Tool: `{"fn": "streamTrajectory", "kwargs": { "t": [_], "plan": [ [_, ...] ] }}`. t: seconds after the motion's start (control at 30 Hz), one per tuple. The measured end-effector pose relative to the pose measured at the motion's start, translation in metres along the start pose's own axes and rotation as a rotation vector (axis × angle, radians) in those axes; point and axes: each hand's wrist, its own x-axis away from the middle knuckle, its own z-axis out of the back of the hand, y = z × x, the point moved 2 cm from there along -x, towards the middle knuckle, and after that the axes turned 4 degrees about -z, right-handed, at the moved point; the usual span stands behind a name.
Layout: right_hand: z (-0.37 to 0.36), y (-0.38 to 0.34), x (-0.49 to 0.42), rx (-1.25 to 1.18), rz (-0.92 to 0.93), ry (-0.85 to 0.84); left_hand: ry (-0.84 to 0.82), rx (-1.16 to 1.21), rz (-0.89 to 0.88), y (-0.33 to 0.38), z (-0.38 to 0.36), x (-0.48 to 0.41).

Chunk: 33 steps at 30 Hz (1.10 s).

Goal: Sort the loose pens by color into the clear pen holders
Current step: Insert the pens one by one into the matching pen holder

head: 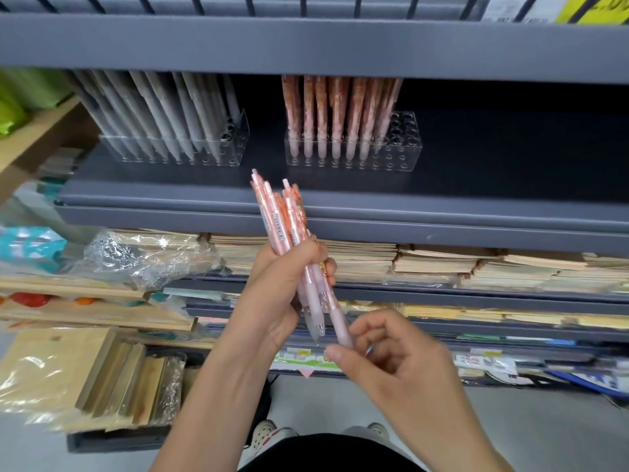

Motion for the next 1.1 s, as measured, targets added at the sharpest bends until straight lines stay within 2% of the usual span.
{"fn": "streamTrajectory", "kwargs": {
  "t": [0.07,0.13,0.33,0.43,0.6,0.7,0.77,0.9,1.0,1.1],
  "plan": [
    [-0.002,0.002,-0.001,0.142,0.067,0.041,0.011,0.005,0.008,0.0,-0.002,0.001],
    [-0.003,0.002,-0.003,0.177,0.108,0.041,0.027,0.014,0.02,0.0,-0.004,0.002],
    [0.003,-0.001,-0.005,-0.066,0.037,0.121,0.146,0.036,0.03,0.001,-0.008,0.004],
    [0.002,-0.005,-0.006,-0.104,0.068,0.181,0.242,0.045,0.021,-0.001,-0.007,0.005],
    [0.001,-0.01,-0.01,-0.149,0.132,0.245,0.27,0.13,0.006,-0.001,-0.008,0.005],
    [0.003,-0.012,-0.011,-0.293,0.119,0.292,0.238,0.181,0.013,0.001,-0.009,0.006],
    [0.005,-0.012,-0.014,-0.485,0.087,0.298,0.253,0.159,0.019,0.002,-0.006,0.006],
    [0.017,-0.009,-0.028,-0.889,-0.057,0.188,0.218,0.123,0.018,0.004,0.002,0.005],
    [0.032,-0.009,-0.042,-0.962,-0.078,0.1,0.184,0.104,0.013,0.005,0.006,0.005],
    [0.044,-0.015,-0.058,-0.962,-0.018,0.066,0.166,0.103,0.006,0.005,0.008,0.004]
  ]
}}
